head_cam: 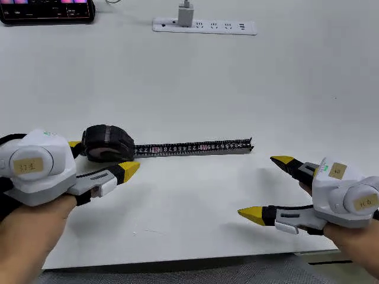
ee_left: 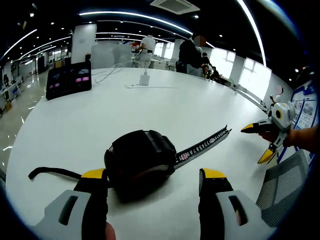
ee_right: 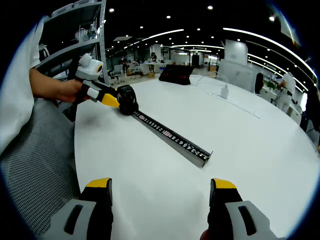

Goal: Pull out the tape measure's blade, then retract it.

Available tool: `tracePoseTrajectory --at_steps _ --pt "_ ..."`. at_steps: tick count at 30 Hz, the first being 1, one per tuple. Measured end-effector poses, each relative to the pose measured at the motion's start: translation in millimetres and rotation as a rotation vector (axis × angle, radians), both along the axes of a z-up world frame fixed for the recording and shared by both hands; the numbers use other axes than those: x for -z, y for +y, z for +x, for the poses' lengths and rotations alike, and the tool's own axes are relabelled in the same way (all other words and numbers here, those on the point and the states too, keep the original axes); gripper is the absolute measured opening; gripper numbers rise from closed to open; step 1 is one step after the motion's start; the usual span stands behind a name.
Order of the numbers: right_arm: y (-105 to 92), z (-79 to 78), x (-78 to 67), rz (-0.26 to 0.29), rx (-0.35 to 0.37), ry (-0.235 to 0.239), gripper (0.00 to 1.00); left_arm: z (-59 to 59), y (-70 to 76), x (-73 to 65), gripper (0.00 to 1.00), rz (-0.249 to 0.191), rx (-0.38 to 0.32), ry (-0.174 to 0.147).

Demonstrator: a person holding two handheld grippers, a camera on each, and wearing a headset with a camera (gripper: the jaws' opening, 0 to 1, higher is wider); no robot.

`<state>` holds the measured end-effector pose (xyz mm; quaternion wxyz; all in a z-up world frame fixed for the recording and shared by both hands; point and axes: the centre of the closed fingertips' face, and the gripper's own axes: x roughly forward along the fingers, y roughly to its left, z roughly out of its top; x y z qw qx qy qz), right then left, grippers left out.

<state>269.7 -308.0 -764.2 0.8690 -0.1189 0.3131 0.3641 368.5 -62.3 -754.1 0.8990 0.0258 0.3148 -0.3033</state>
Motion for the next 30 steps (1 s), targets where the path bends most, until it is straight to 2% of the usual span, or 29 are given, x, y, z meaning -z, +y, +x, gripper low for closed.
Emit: tracePoseTrajectory --at_steps 3,7,11,20,30 --pt "-1.4 3.7 0.3 -0.014 -0.023 -0.002 0.75 3.1 1.6 -1.1 0.69 -0.025 -0.037 0.009" --pt "-5.5 11.0 -0.6 -0.022 -0.034 -0.002 0.71 5.8 0.3 0.7 0.68 -0.006 -0.054 0.005" --pt "-9.0 19.7 -2.6 -0.033 -0.049 -0.009 0.69 9.7 2.5 0.9 0.66 0.002 -0.097 0.016" --pt "-14.2 34.1 -1.3 -0.058 -0.097 -0.001 0.62 14.2 2.3 1.9 0.67 -0.013 -0.161 0.024" --pt "-16.6 47.4 -1.6 -0.086 -0.146 0.004 0.56 20.3 2.3 2.9 0.67 -0.010 -0.231 0.032"
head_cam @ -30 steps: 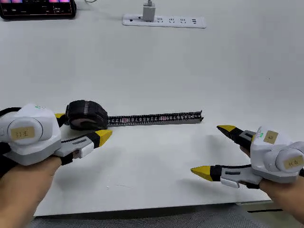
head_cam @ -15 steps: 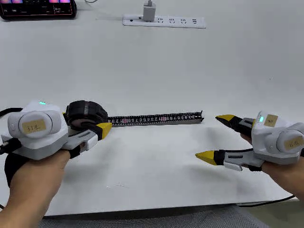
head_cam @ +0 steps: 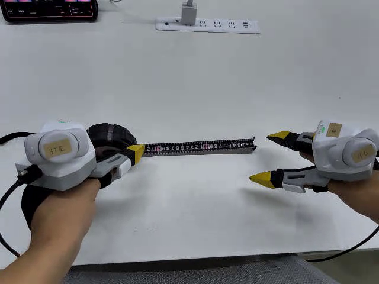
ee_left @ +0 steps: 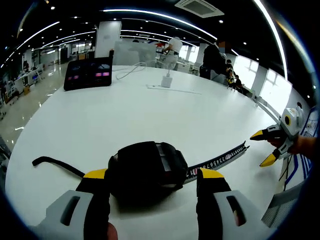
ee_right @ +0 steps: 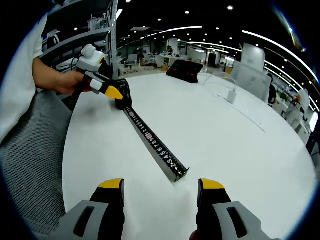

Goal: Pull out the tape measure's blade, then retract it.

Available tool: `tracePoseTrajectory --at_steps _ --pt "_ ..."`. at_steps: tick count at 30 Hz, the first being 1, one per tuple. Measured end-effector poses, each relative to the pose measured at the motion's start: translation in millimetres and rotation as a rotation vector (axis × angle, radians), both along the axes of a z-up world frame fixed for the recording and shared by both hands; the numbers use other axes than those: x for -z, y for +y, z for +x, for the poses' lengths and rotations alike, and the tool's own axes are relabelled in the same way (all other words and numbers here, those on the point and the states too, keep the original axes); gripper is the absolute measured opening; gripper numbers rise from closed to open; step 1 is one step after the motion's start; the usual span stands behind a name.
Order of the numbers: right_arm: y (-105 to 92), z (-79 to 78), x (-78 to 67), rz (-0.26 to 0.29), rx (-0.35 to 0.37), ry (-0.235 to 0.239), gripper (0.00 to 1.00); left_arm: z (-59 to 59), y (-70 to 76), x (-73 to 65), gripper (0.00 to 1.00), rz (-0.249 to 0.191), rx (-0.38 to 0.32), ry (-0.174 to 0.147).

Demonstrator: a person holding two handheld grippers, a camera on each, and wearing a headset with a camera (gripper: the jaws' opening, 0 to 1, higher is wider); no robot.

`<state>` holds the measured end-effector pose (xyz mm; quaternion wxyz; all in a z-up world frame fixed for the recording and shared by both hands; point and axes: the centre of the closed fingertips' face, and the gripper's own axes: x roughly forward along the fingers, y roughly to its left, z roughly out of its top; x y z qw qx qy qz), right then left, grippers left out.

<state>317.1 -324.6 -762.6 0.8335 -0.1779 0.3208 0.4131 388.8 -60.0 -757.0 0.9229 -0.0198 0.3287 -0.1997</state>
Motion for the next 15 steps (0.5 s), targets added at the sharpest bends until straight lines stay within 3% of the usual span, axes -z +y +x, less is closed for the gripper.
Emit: tracePoseTrajectory --at_steps 15 --pt "-0.8 16.1 1.6 -0.038 -0.070 0.007 0.50 7.1 4.5 1.8 0.62 -0.002 -0.076 0.002"
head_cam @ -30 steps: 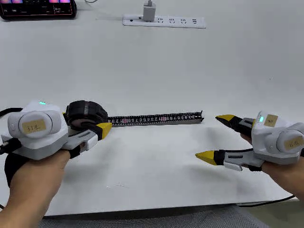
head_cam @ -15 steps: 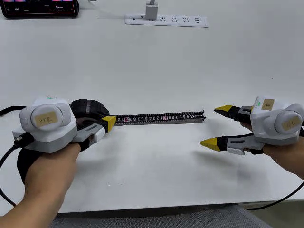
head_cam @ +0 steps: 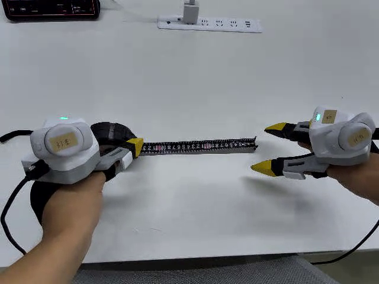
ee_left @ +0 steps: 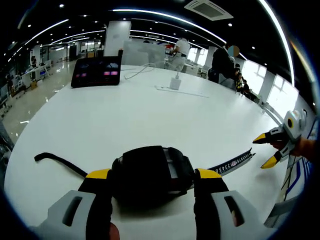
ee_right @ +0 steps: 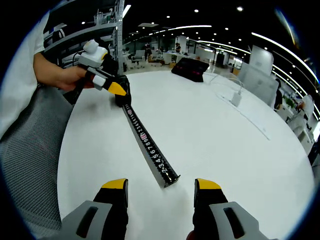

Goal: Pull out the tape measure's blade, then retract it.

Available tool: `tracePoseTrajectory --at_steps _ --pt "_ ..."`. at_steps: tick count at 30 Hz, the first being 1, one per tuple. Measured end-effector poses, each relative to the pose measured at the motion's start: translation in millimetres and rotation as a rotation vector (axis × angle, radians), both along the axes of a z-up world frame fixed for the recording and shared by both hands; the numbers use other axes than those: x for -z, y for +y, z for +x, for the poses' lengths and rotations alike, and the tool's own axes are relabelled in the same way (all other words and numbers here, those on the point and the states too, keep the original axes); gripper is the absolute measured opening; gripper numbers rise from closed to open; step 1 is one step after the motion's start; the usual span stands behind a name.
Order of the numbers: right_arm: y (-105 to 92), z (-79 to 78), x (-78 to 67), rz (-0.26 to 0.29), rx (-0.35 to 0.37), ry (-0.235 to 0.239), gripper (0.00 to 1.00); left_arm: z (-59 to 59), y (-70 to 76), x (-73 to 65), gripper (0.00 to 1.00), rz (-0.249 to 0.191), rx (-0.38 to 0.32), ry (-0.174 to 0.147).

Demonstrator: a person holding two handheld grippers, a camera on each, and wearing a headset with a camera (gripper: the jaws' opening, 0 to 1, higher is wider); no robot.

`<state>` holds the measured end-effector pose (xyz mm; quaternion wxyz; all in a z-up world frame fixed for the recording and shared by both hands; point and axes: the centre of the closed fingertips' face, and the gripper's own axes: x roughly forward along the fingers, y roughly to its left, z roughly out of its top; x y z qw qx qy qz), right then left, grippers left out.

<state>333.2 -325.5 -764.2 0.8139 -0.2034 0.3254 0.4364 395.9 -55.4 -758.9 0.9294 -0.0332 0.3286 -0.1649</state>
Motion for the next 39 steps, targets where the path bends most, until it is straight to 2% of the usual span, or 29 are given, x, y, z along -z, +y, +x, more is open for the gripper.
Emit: tracePoseTrajectory --at_steps 16,24,34,39 --pt "2.2 4.9 4.7 -0.027 -0.073 0.027 0.40 0.3 0.6 0.4 0.61 0.011 -0.010 -0.005" --pt "-1.4 9.3 14.8 -0.063 -0.102 0.049 0.34 0.0 0.5 0.1 0.61 0.011 -0.005 -0.007" --pt "1.1 14.7 21.5 -0.091 -0.185 0.077 0.22 0.1 0.5 0.4 0.61 0.010 -0.004 -0.006" --pt "1.7 15.6 25.5 -0.101 -0.221 0.091 0.19 0.4 0.5 0.7 0.61 0.009 -0.004 -0.004"
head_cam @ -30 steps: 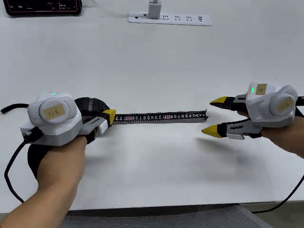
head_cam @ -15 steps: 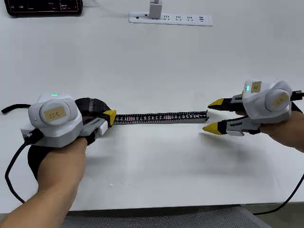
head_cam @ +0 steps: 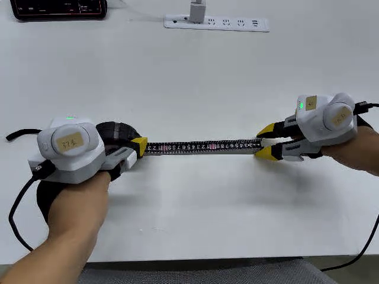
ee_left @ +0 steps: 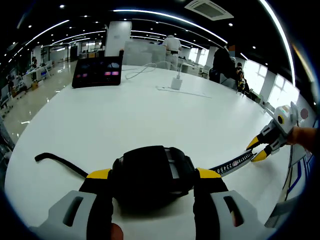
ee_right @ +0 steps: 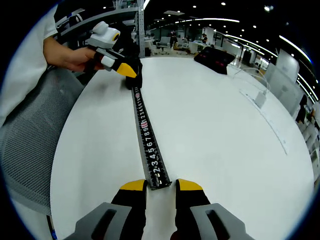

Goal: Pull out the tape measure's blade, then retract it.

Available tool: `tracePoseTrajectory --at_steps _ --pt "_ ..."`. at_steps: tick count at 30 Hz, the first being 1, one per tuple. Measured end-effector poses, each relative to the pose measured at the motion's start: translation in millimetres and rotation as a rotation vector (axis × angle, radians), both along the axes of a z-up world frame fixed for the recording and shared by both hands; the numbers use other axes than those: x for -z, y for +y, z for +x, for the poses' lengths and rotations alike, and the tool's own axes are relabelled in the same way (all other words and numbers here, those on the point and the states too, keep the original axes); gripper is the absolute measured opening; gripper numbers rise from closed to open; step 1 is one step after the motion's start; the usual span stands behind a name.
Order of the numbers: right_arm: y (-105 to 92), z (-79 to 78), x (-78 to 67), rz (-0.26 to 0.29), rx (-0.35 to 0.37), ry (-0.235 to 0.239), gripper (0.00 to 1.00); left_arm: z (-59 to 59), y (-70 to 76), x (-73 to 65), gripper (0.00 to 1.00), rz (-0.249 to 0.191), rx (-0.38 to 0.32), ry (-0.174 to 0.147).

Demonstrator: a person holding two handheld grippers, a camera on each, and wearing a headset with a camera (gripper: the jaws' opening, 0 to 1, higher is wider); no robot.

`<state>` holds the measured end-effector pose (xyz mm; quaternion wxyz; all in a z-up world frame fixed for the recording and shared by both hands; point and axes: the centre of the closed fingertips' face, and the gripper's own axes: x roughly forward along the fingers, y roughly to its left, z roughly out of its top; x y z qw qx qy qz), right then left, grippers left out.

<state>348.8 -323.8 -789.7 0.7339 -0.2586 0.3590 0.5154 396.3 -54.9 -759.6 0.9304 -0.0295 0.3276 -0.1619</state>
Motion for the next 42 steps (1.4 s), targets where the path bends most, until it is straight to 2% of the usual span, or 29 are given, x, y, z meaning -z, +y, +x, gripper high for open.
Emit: tracePoseTrajectory --at_steps 8,27,34,42 --pt "4.0 0.6 1.0 0.012 -0.033 0.007 0.12 0.4 0.1 0.5 0.61 -0.002 -0.002 0.000" --pt "1.6 -0.7 0.0 -0.009 -0.056 -0.009 0.10 -0.4 0.6 0.4 0.59 0.005 0.006 0.002" --pt "1.4 -1.0 -0.3 -0.022 -0.069 -0.015 0.10 -0.9 0.9 0.5 0.58 0.017 0.010 0.014" --pt "3.5 -1.0 -0.3 -0.022 -0.073 -0.012 0.10 -1.0 0.8 0.3 0.58 0.010 0.011 0.015"
